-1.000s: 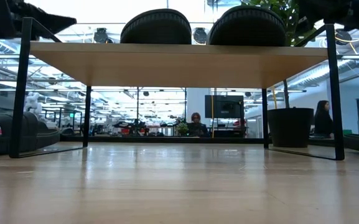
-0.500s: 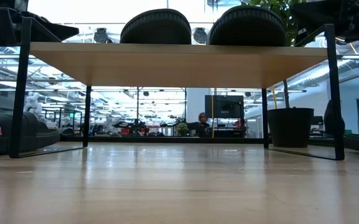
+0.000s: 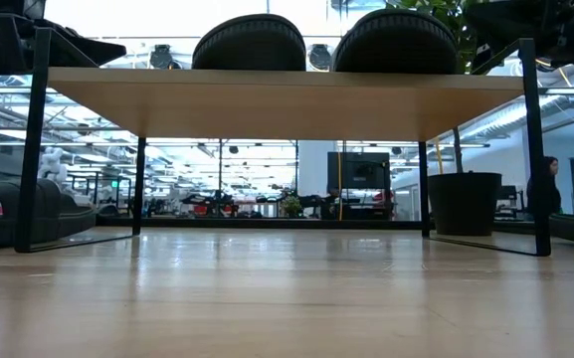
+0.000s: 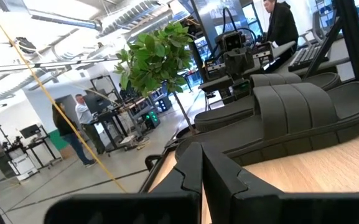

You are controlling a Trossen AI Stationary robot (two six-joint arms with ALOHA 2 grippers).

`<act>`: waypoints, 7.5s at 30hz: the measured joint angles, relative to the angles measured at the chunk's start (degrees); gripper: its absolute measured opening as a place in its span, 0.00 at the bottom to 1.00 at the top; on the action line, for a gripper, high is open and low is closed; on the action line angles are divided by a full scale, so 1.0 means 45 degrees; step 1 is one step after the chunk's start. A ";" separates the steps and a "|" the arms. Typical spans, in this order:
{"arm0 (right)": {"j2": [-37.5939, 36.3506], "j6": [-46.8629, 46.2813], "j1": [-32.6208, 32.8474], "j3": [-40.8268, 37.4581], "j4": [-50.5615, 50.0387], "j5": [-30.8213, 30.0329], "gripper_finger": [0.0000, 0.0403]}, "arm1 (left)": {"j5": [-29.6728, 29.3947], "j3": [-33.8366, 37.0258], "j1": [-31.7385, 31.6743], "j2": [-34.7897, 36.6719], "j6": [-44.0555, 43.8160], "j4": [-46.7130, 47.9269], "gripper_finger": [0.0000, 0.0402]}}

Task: Pick and place slides into the shelf
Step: Put the right black slide under the shelf

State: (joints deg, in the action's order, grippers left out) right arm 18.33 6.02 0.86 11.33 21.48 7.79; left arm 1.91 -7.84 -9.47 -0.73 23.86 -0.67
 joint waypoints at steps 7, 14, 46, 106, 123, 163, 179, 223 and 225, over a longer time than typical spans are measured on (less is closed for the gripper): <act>0.0329 -0.0574 0.0052 0.0000 0.0150 -0.0432 0.01 | -0.0028 0.0000 0.0000 0.0000 -0.0005 0.0000 0.02; 0.0354 -0.0590 0.1313 0.0340 -0.1090 -0.2247 0.13 | -0.0102 0.0000 0.0000 0.0000 -0.0146 0.0201 0.05; 0.4016 -0.9358 0.6170 0.5795 -1.5944 -0.5053 0.31 | -0.0112 -0.0010 0.0002 -0.0002 -0.1414 0.0750 0.05; 1.0710 -1.8599 1.2708 0.7111 -1.2872 -0.3726 0.11 | -0.0121 -0.0010 0.0003 -0.0001 -0.1617 0.0792 0.05; 0.8019 -1.7189 1.1011 0.7558 -1.7873 -0.3407 0.13 | -0.0121 -0.0010 0.0002 -0.0004 -0.1336 0.0802 0.05; 1.1369 -1.5503 1.0858 0.8134 -1.8705 -0.4815 0.19 | -0.0121 -0.0010 0.0005 -0.0005 -0.0806 0.1161 0.05; 1.7048 -1.9034 1.3391 1.3370 -2.4866 -0.5356 0.12 | -0.0121 -0.0010 0.0000 -0.0005 -0.1151 0.1151 0.05; 1.8817 -2.0859 1.3383 1.2439 -2.1141 -0.5376 0.55 | -0.0112 0.0000 0.0005 -0.0003 -0.0137 0.1991 0.05; 1.9068 -2.0623 1.3388 1.2376 -2.1488 -0.5165 0.54 | -0.0112 0.0000 0.0001 -0.0005 -0.0141 0.1981 0.05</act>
State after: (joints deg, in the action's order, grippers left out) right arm 104.14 -86.79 61.10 67.02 -75.22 -15.45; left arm 1.41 -7.84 -9.47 -0.75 23.22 8.25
